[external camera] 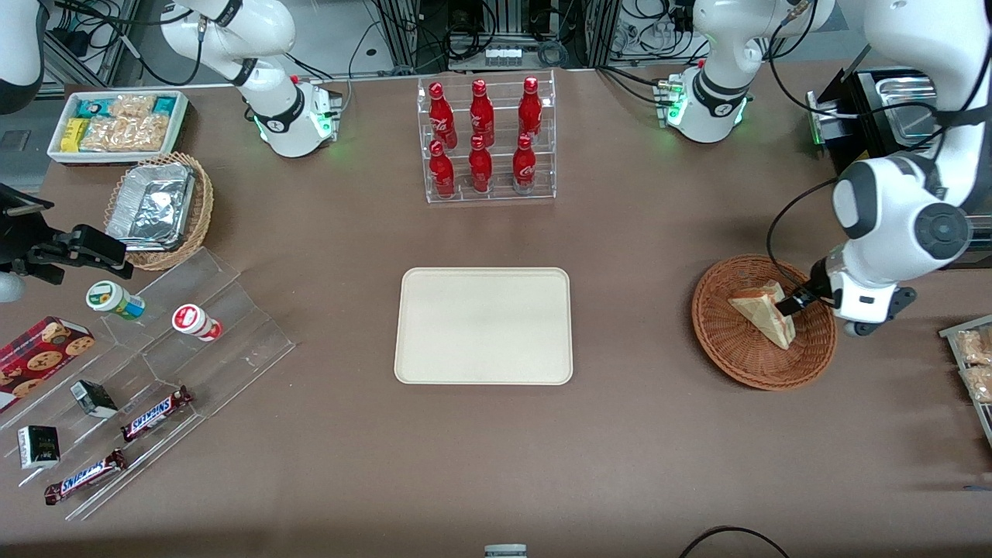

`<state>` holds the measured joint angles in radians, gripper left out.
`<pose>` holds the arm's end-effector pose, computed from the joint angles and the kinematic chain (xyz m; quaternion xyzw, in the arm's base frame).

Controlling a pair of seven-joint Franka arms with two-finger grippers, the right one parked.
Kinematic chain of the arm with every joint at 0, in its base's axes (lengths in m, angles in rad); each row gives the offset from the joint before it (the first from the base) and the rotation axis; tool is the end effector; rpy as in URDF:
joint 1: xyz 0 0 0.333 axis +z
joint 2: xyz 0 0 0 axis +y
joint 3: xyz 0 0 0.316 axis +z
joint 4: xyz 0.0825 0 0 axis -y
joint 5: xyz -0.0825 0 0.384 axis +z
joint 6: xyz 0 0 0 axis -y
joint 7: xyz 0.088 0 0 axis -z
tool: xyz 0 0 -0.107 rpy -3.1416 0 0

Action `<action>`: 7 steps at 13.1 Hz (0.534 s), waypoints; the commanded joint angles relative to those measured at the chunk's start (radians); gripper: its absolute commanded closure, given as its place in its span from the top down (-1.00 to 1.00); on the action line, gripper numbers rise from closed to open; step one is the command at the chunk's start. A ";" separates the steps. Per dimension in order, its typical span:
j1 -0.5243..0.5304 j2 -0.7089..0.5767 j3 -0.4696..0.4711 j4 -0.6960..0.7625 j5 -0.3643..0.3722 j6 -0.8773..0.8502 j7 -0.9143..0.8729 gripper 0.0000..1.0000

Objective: Place sandwich from basket to tray
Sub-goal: 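Lower the open left gripper onto the wrapped triangular sandwich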

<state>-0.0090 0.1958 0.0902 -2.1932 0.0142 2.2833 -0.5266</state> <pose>0.5396 0.0441 0.2878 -0.9543 -0.2937 0.0481 0.0252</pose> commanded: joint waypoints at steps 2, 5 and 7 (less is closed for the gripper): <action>-0.011 0.028 -0.004 -0.014 0.006 0.079 -0.030 1.00; -0.014 0.050 -0.006 -0.029 0.003 0.143 -0.030 1.00; -0.017 0.074 -0.007 -0.034 0.001 0.168 -0.032 1.00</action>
<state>-0.0165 0.2522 0.0830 -2.2168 0.0142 2.4105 -0.5366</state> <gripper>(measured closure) 0.000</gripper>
